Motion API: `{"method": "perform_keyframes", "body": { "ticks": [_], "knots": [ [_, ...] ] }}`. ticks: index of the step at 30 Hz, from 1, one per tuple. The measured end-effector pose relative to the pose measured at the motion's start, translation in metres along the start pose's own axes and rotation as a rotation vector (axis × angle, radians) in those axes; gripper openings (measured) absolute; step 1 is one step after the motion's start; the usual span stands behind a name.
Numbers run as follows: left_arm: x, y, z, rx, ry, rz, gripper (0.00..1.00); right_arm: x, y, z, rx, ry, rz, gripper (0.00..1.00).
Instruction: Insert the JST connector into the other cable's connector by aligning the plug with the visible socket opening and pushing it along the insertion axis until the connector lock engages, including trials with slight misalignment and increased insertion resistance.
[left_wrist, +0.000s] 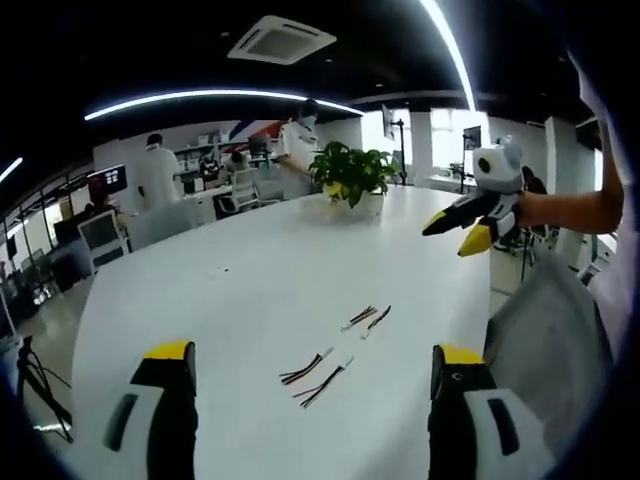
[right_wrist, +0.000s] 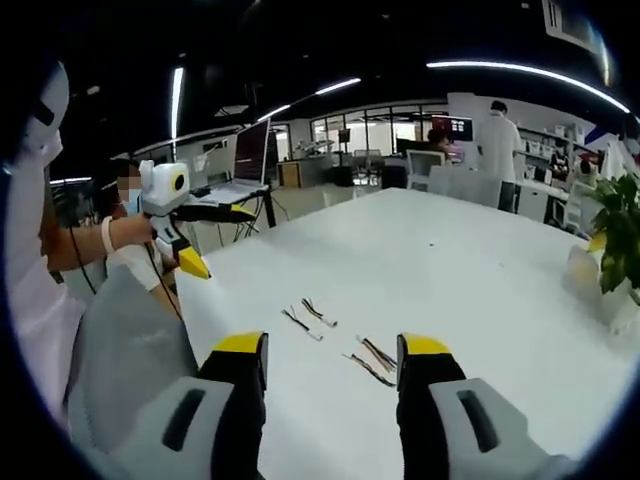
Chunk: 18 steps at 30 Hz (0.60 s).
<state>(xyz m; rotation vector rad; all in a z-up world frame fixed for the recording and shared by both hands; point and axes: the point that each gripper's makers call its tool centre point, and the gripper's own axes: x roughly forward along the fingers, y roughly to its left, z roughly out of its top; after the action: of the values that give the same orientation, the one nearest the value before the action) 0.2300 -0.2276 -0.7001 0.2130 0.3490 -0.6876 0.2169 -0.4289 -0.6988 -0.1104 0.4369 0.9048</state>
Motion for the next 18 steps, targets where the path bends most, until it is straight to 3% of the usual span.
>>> {"method": "perform_keyframes", "body": {
  "ticks": [11,18],
  "knots": [
    [0.02,0.005,-0.002,0.03,0.02,-0.018,0.97,0.009,-0.014,-0.003,0.004,0.022,0.007,0.47],
    [0.029,0.006,0.004,0.017,-0.013,-0.053,0.92,0.016,-0.022,-0.008,0.004,0.04,0.015,0.47]
  ]
}}
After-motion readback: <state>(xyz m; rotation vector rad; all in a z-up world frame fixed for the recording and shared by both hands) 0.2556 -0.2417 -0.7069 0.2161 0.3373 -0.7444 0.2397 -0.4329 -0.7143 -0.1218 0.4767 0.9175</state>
